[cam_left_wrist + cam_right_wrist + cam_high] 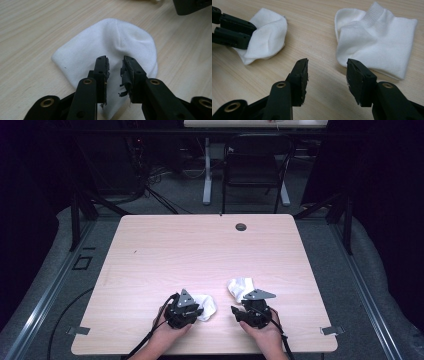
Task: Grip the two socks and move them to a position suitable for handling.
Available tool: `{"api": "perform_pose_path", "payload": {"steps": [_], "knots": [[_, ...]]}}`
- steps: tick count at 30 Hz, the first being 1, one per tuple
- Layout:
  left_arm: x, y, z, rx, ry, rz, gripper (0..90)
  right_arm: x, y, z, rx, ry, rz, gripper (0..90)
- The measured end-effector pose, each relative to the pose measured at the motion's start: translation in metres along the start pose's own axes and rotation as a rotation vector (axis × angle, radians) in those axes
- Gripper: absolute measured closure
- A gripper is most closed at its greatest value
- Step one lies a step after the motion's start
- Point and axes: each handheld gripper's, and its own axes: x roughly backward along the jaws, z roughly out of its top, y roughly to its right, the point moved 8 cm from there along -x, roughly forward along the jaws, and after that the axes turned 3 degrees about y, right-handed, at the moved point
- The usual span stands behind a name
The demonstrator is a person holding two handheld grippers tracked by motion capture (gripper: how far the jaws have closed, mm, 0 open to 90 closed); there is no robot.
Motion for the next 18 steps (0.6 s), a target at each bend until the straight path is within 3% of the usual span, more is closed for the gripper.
{"api": "perform_pose_path", "payload": {"steps": [5, 11, 18], "knots": [[0.002, 0.004, 0.004, -0.001, -0.008, -0.017, 71.5, 0.0, 0.0, 0.0, -0.002, 0.002, 0.001, 52.0], [0.009, 0.006, 0.024, 0.005, 0.041, -0.022, 71.5, 0.001, 0.001, 0.001, -0.004, 0.009, 0.002, 52.0], [-0.002, 0.011, 0.033, 0.004, 0.023, -0.024, 71.5, 0.003, 0.002, 0.002, -0.004, 0.011, 0.0, 52.0]]}}
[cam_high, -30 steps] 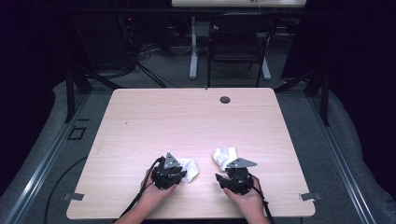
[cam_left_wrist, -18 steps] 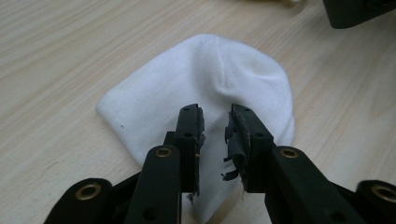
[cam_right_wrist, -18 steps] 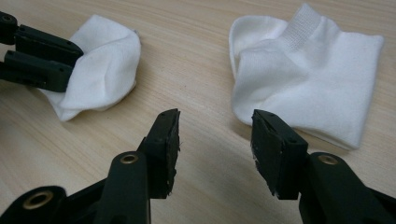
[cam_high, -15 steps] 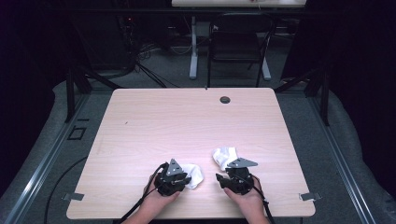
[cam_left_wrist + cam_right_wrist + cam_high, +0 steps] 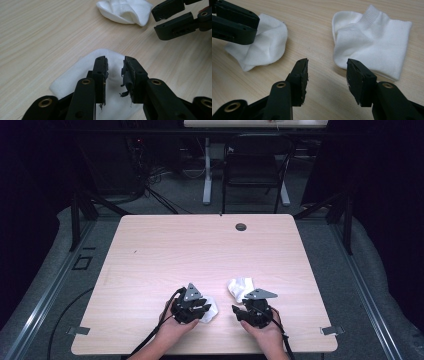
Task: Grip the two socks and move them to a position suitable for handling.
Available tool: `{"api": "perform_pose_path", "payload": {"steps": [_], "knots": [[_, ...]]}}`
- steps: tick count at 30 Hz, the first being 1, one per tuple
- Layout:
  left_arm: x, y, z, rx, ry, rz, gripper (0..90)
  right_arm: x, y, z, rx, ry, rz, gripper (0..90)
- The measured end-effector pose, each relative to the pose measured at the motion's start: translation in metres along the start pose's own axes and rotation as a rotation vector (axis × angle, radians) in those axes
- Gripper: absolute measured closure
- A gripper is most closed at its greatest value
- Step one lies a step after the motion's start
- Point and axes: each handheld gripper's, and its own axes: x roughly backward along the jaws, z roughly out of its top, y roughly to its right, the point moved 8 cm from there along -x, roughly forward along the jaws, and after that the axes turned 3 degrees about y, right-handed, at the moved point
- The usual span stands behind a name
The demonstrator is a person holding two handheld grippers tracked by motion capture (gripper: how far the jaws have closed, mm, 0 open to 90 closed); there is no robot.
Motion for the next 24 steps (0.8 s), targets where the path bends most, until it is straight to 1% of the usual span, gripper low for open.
{"api": "perform_pose_path", "payload": {"steps": [2, 5, 6, 14, 17, 24], "knots": [[-0.004, 0.001, -0.001, 0.015, -0.011, -0.009, 72.2, 0.001, 0.001, 0.0, 0.005, -0.002, -0.001, 52.0], [-0.009, 0.001, -0.004, 0.015, -0.035, -0.007, 76.0, 0.001, 0.001, 0.001, -0.004, 0.012, 0.004, 52.0], [-0.011, 0.001, -0.005, 0.018, -0.033, -0.004, 77.1, 0.001, 0.002, 0.001, 0.0, 0.005, 0.003, 51.9], [-0.01, 0.0, -0.005, 0.028, -0.035, -0.009, 84.5, 0.001, 0.002, 0.001, -0.002, 0.009, 0.003, 52.0], [-0.009, 0.0, -0.005, 0.033, -0.031, -0.017, 85.2, 0.001, 0.001, 0.001, -0.001, 0.005, 0.003, 52.0], [0.0, -0.001, 0.0, 0.04, 0.0, -0.021, 85.6, 0.001, 0.0, 0.002, -0.004, 0.013, 0.005, 52.0]]}}
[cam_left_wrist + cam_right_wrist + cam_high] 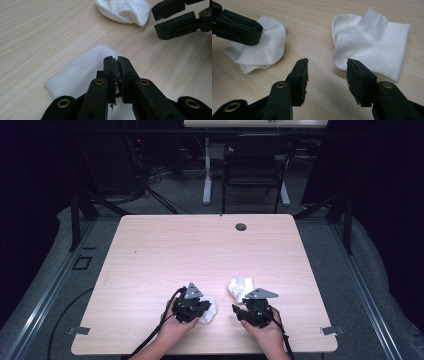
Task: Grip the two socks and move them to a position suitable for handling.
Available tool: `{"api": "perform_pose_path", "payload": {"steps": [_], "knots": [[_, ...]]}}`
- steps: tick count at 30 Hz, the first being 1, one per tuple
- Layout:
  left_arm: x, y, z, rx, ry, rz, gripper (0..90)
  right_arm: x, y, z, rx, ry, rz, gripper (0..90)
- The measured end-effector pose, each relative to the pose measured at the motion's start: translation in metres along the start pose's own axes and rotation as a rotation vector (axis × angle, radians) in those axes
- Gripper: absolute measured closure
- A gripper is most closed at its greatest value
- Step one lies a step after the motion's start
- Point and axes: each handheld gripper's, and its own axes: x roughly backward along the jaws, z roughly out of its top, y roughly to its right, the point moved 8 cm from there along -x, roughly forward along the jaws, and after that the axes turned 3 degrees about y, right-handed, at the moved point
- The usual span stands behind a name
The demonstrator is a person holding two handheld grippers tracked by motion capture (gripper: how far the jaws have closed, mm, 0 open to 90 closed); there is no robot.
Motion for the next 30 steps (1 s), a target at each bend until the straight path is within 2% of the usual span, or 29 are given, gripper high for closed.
{"api": "perform_pose_path", "payload": {"steps": [10, 14, 19, 21, 24, 30], "knots": [[0.015, -0.002, 0.006, 0.001, 0.035, -0.002, 86.1, -0.005, -0.009, 0.001, 0.024, 0.001, 0.018, 53.9], [0.028, -0.005, 0.009, 0.013, 0.066, -0.006, 86.2, -0.004, -0.019, 0.006, 0.05, -0.003, 0.056, 66.4], [0.037, -0.01, 0.008, 0.012, 0.079, 0.001, 86.5, -0.01, -0.041, 0.014, 0.126, -0.036, 0.101, 84.6], [0.038, -0.012, 0.008, 0.018, 0.081, 0.0, 86.6, -0.017, -0.051, 0.013, 0.144, -0.057, 0.127, 86.8], [0.039, -0.014, 0.007, 0.026, 0.086, 0.001, 86.7, -0.03, -0.061, 0.011, 0.182, -0.086, 0.128, 87.7], [0.038, -0.012, 0.007, 0.028, 0.085, -0.004, 86.8, -0.042, -0.068, 0.016, 0.177, -0.048, 0.125, 89.4]]}}
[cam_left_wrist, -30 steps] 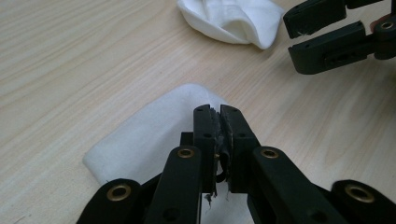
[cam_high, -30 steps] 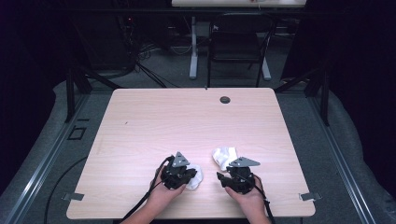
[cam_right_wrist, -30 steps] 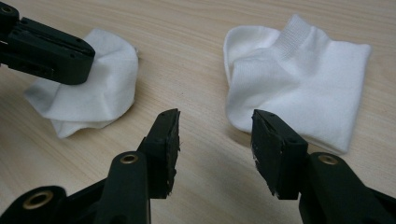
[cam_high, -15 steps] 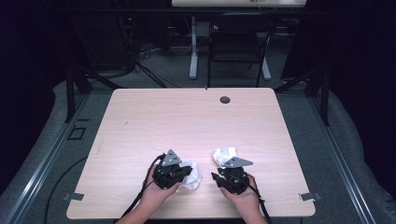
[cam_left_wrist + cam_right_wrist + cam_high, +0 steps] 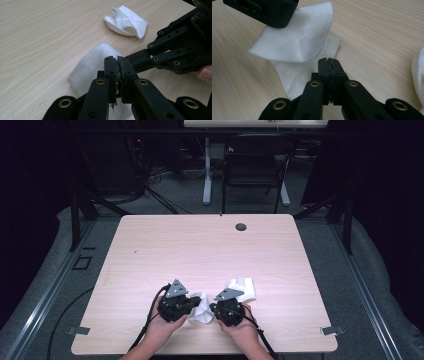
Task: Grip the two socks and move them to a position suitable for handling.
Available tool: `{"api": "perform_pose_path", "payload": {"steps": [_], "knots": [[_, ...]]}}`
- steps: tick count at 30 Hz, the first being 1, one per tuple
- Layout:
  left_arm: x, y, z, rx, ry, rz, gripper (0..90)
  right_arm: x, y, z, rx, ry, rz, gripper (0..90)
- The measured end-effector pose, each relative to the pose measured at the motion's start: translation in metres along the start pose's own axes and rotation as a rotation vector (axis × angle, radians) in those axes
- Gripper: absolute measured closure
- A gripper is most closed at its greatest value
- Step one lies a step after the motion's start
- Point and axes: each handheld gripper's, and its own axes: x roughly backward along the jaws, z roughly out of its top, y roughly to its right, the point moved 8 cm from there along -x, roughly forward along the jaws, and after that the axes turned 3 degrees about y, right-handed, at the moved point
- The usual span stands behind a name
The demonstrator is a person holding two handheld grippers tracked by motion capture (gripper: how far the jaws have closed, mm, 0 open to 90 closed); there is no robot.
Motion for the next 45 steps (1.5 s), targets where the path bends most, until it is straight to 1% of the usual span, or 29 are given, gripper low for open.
{"api": "perform_pose_path", "payload": {"steps": [2, 4, 5, 8, 9, 10, 12, 14, 16, 19, 20, 21, 22, 23, 24, 25, 27, 29, 32, 33, 34, 35, 36, 37, 38, 39, 41, 44, 45], "knots": [[0.0, 0.0, 0.0, 0.0, 0.001, 0.0, 86.8, -0.002, 0.0, -0.001, 0.009, -0.008, -0.004, 89.4], [-0.001, 0.001, 0.0, -0.008, -0.002, 0.002, 86.7, -0.006, 0.002, -0.007, 0.007, -0.032, -0.006, 90.0], [0.0, 0.001, -0.001, -0.008, -0.003, 0.004, 86.7, -0.007, 0.003, -0.007, 0.009, -0.024, -0.003, 90.0], [0.003, 0.0, -0.001, -0.009, -0.004, 0.013, 86.6, -0.005, 0.004, -0.008, 0.005, -0.037, 0.001, 90.0], [0.007, -0.003, -0.003, -0.007, -0.004, 0.027, 86.6, -0.003, 0.006, -0.01, 0.025, -0.048, -0.008, 90.0], [0.01, -0.005, -0.003, -0.009, -0.006, 0.03, 86.6, -0.002, 0.007, -0.01, 0.027, -0.051, -0.01, 90.0], [0.012, -0.007, -0.004, -0.002, -0.006, 0.036, 86.5, 0.001, 0.009, -0.012, 0.028, -0.057, -0.011, 90.0], [0.021, -0.015, -0.009, 0.01, -0.006, 0.052, 86.2, 0.005, 0.012, -0.016, 0.031, -0.084, -0.02, 90.0], [0.025, -0.02, -0.014, 0.019, -0.008, 0.058, 85.7, 0.007, 0.014, -0.019, 0.018, -0.088, -0.021, 90.0], [0.029, -0.029, -0.022, 0.045, -0.018, 0.068, 85.4, 0.01, 0.016, -0.021, 0.0, -0.082, -0.03, 90.0], [0.029, -0.031, -0.024, 0.057, -0.018, 0.068, 85.4, 0.011, 0.016, -0.019, -0.006, -0.065, -0.03, 90.0], [0.03, -0.033, -0.026, 0.068, -0.017, 0.064, 85.4, 0.011, 0.014, -0.016, -0.027, -0.04, -0.019, 90.0], [0.03, -0.033, -0.026, 0.068, -0.017, 0.064, 85.4, 0.011, 0.014, -0.016, -0.027, -0.04, -0.019, 90.0], [0.03, -0.036, -0.03, 0.07, -0.022, 0.069, 85.4, 0.01, 0.01, -0.009, -0.022, -0.006, -0.005, 90.0], [0.03, -0.036, -0.03, 0.07, -0.022, 0.069, 85.3, 0.008, 0.007, -0.006, -0.013, 0.005, -0.008, 90.0], [0.029, -0.039, -0.034, 0.075, -0.035, 0.067, 85.0, 0.005, 0.004, -0.004, -0.002, 0.008, -0.004, 90.0], [0.029, -0.041, -0.037, 0.085, -0.04, 0.07, 84.1, -0.003, 0.001, -0.004, 0.032, -0.008, -0.017, 89.4], [0.03, -0.043, -0.039, 0.09, -0.048, 0.07, 83.6, -0.007, 0.0, -0.009, 0.043, -0.04, -0.018, 90.0], [0.033, -0.044, -0.04, 0.092, -0.059, 0.073, 81.9, -0.006, 0.002, -0.01, 0.027, -0.038, -0.014, 90.0], [0.036, -0.047, -0.043, 0.093, -0.075, 0.088, 81.1, -0.004, 0.004, -0.011, 0.022, -0.043, -0.021, 90.0], [0.036, -0.047, -0.043, 0.093, -0.075, 0.088, 79.7, -0.003, 0.005, -0.012, 0.019, -0.049, -0.017, 90.0], [0.04, -0.052, -0.047, 0.102, -0.08, 0.108, 78.4, -0.002, 0.006, -0.013, 0.011, -0.052, -0.014, 90.0], [0.04, -0.052, -0.047, 0.102, -0.08, 0.108, 78.1, -0.002, 0.006, -0.013, 0.011, -0.052, -0.014, 90.0], [0.045, -0.057, -0.047, 0.111, -0.069, 0.132, 77.9, -0.001, 0.007, -0.014, 0.015, -0.053, -0.013, 90.0], [0.045, -0.057, -0.047, 0.111, -0.069, 0.132, 77.3, 0.0, 0.007, -0.014, 0.017, -0.057, -0.012, 90.0], [0.049, -0.059, -0.041, 0.137, -0.029, 0.133, 76.6, 0.001, 0.008, -0.015, 0.014, -0.061, -0.012, 90.0], [0.05, -0.056, -0.033, 0.139, 0.011, 0.112, 74.2, 0.001, 0.008, -0.015, 0.015, -0.059, -0.012, 90.0], [0.048, -0.045, -0.021, 0.086, 0.052, 0.072, 71.7, 0.002, 0.008, -0.015, 0.022, -0.063, -0.013, 90.0], [0.046, -0.041, -0.019, 0.067, 0.046, 0.063, 71.5, 0.002, 0.008, -0.015, 0.022, -0.063, -0.013, 90.0]]}}
